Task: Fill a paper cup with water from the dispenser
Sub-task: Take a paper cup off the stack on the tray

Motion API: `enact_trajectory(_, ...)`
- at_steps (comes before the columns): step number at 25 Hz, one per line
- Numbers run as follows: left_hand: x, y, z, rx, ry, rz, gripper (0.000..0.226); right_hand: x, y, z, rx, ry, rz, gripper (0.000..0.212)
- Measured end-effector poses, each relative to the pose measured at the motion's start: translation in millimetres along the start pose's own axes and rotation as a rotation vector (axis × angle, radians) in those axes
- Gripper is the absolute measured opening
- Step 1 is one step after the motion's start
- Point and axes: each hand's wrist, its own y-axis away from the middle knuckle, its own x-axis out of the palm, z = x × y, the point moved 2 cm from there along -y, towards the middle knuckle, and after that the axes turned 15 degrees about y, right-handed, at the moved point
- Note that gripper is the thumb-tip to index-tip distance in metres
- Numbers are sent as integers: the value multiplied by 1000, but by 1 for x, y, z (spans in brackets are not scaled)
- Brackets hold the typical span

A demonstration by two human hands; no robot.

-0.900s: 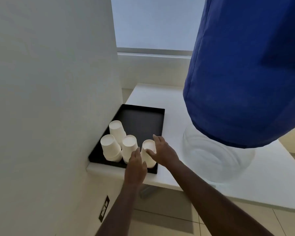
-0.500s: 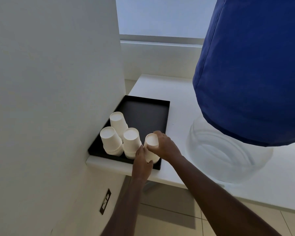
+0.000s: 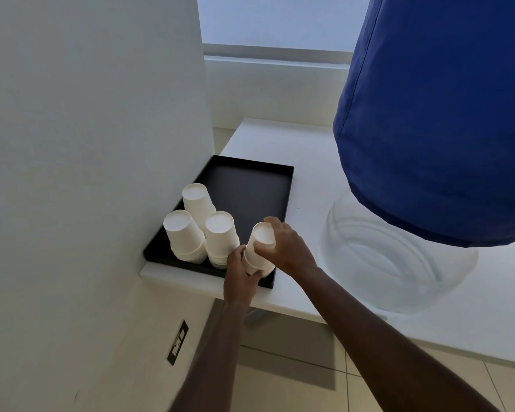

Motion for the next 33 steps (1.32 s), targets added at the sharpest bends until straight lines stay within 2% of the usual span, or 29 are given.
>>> enact_trajectory(11, 3, -2, 9, -34, -12, -12, 65, -9, -5, 1, -63, -26, -71, 57)
enact_trajectory(15, 4, -1, 8, -34, -66, -16, 59, -29, 4, -5, -2, -201, -195, 52)
enact_trajectory(18, 7, 3, 5, -69, -31, -18, 63, -43, 21, -13, 97, -378, -312, 47)
enact_trajectory(20, 10, 13, -2, -77, 60, -86, 63, -45, 39, -18, 191, -490, -348, 44)
enact_trajectory(23, 13, 33, -16, 74, 179, -324, 36, -37, 70, -25, 279, -619, -361, 41)
enact_trajectory(24, 15, 40, -22, 149, 239, -351, 28, -33, 80, -28, 300, -650, -360, 41)
enact_trajectory(25, 18, 47, -30, 206, 301, -316, 26, -29, 90, -31, 324, -677, -355, 41)
enact_trajectory(27, 26, 59, -43, 269, 331, -136, 20, -21, 107, -36, 392, -724, -329, 41)
enact_trajectory(30, 37, 69, -57, 312, 192, 70, 14, -18, 127, -46, 450, -699, -226, 45)
enact_trajectory(33, 43, 75, -62, 341, -20, 270, 18, -23, 140, -58, 370, -524, -11, 55)
